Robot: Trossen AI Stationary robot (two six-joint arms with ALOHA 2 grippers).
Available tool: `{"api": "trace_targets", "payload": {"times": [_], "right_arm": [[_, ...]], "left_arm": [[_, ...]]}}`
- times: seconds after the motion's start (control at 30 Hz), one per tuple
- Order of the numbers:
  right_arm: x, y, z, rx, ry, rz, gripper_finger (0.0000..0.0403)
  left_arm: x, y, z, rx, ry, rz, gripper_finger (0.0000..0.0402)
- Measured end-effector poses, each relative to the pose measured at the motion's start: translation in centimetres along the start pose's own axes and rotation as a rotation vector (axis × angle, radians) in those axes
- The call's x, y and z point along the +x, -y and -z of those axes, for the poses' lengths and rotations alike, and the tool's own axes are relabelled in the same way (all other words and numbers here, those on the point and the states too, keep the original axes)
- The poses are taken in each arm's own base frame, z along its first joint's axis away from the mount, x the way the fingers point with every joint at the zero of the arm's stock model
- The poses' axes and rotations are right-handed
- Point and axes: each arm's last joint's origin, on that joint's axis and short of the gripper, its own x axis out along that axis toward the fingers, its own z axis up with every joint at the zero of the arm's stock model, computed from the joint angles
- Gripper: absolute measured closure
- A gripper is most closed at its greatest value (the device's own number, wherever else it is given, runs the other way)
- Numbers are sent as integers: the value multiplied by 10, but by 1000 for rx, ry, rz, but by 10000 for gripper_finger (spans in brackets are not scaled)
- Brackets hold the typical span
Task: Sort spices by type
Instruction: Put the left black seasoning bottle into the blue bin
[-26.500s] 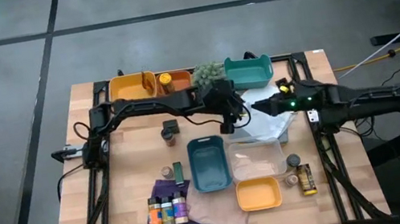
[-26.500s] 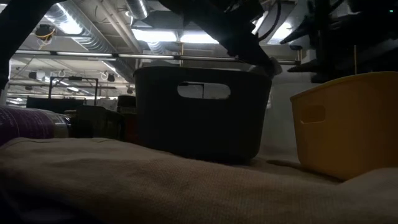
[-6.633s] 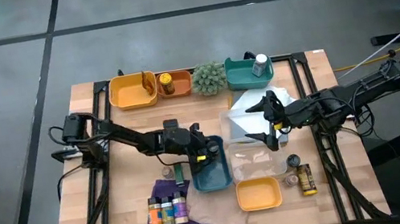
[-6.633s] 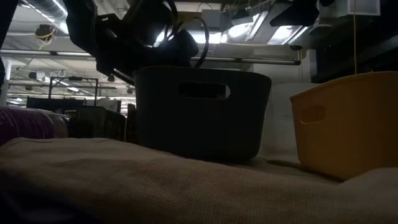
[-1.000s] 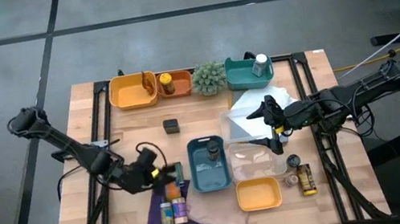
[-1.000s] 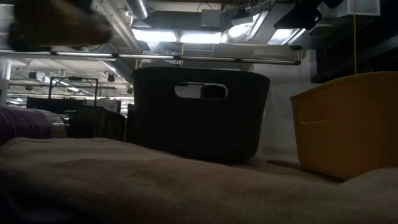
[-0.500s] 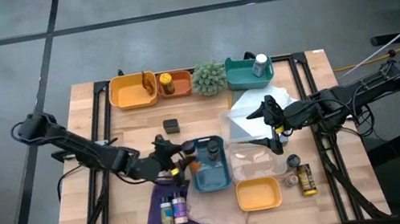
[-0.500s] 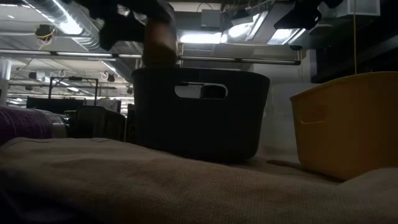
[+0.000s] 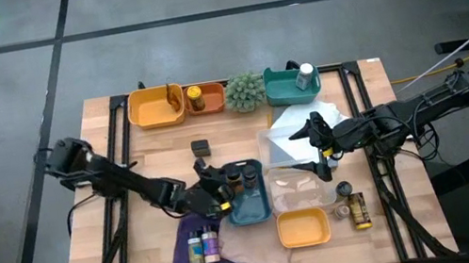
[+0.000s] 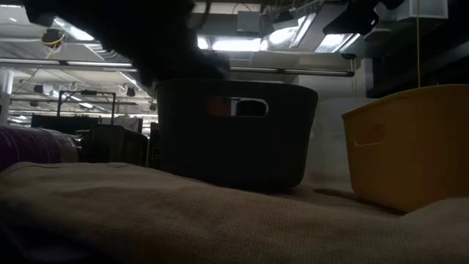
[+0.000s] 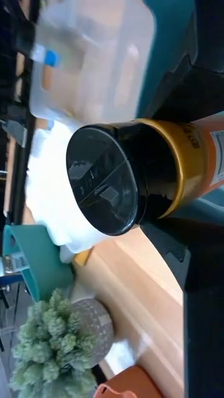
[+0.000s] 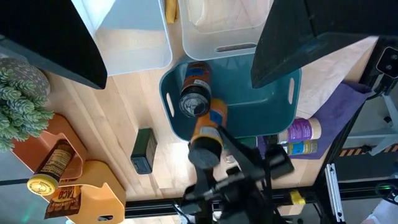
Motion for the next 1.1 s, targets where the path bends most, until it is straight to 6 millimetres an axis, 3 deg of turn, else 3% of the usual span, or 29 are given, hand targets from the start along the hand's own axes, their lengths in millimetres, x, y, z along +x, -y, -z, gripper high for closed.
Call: {"api": "trace_targets", "payload": {"times": [0.27,0.5,1.1], "right_arm": [[0,0,0,0,0,0,6],[0,0,0,0,0,0,6],[0,0,0,0,0,0,6]], "left_arm": [[15,1,18,46,-47,-35,199],[15,1,19,49,-50,-36,198],[23,-4,18,44,-103,51,143]]}}
